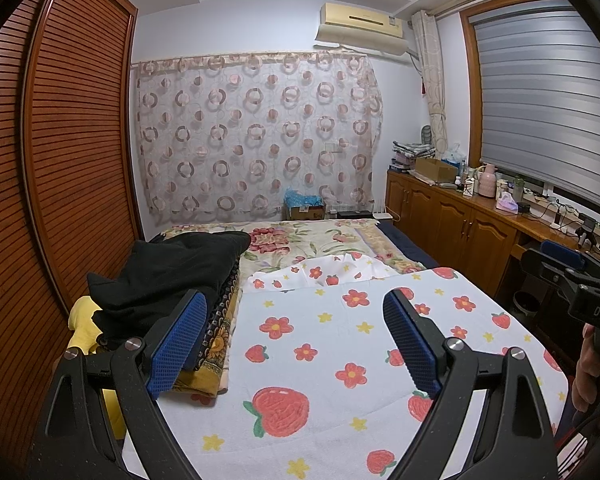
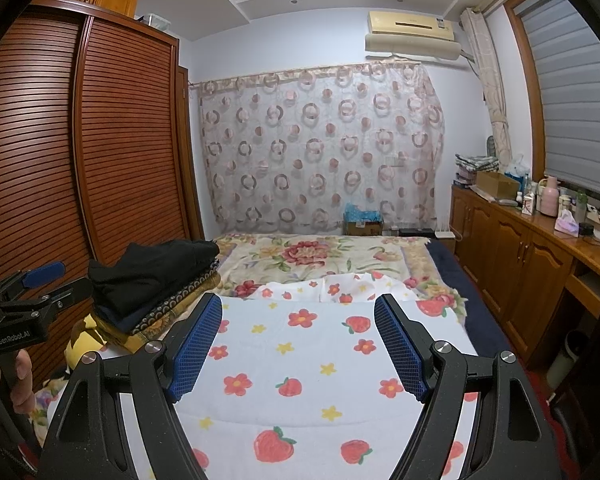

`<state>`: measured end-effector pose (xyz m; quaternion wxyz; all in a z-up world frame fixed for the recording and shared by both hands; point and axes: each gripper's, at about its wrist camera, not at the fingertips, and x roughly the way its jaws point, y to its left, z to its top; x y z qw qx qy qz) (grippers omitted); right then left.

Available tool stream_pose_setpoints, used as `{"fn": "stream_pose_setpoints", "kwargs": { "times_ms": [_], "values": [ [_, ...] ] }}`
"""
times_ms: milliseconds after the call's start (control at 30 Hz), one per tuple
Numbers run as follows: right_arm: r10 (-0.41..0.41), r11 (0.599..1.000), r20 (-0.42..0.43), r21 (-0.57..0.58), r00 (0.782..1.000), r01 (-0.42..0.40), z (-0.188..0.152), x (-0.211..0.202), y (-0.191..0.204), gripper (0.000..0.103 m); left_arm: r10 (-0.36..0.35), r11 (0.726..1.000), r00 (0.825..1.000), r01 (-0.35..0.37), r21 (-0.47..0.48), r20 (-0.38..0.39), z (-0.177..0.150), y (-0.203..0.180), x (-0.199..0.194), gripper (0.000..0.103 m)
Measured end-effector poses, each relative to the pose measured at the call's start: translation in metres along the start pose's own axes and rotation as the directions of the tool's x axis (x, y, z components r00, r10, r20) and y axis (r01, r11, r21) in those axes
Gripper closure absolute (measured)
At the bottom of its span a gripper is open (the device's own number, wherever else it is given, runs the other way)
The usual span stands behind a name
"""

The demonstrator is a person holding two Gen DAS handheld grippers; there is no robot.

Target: Fold small clothes

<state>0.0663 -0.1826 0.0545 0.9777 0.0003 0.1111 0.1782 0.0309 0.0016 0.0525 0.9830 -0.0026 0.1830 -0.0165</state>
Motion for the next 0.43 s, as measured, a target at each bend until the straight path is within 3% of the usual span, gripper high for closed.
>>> {"fn": "stream_pose_setpoints", "kwargs": {
  "times_ms": [433],
  "values": [
    [0.004, 1.0, 0.002, -0.003, 1.0, -0.004, 0.0, 0.0006, -0.0023, 0.023, 0.001, 1.0, 1.0, -0.001, -0.001, 0.0, -0.0005, -0.0002, -0.0001, 0.012]
  ]
}}
